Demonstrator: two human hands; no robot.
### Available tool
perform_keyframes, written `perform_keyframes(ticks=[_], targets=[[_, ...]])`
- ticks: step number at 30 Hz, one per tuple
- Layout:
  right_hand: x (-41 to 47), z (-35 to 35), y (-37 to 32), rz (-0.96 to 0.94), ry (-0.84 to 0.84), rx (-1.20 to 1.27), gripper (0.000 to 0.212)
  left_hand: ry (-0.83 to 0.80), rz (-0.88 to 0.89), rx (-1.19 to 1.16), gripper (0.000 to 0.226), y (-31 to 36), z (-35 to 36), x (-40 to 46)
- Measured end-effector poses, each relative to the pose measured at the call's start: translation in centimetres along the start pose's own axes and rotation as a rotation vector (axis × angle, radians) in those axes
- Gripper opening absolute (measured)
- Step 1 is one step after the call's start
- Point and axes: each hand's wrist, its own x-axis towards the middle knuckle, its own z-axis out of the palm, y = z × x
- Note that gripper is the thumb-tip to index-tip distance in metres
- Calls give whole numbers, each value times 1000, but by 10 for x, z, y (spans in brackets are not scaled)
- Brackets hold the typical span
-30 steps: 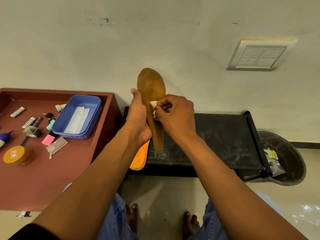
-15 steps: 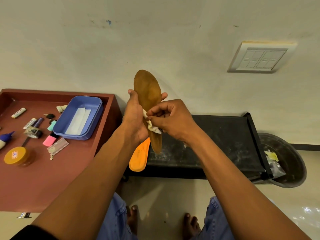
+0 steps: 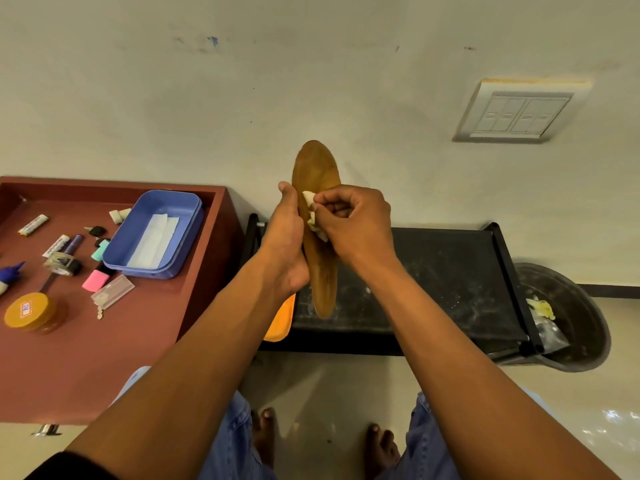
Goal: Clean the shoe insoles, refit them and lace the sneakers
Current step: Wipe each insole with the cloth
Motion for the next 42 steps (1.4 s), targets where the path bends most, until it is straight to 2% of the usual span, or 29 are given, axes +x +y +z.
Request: perform_keyframes(ticks=[6,10,16,23,27,30,34,37,39,42], targets=[[-5,3,-3,-7,-320,-73,11,24,48,-95,97,20,-16,3],[-10,3,-5,-20,-399,-40,10,47,139,-235,91,30,-26,10],[-7,-4,-7,56,-340,60,11,-56,202,-371,90,28,-30,17],[-6,-5,-8,26,-236,166,11,-188,262,-225,94,17,-21,2],[-4,-3,-8,49,-167,247,11,-167,284,-165,88,6,-13,-2],[-3,-4,-6,3,-183,173,11,-117,269,-143,91,6,-10,-1],[-6,-6,-6,-82,-355,65,11,-120,147,-205,101,16,-16,0],[-11,-8,-7,-106,-414,2,9,-133,123,-293,97,21,-22,3],[-14,-10,-7,-127,-406,-31,9,-129,143,-332,93,23,-23,4],[-18,-7,-6,-142,-266,-124,7,-133,142,-311,95,20,-18,2]])
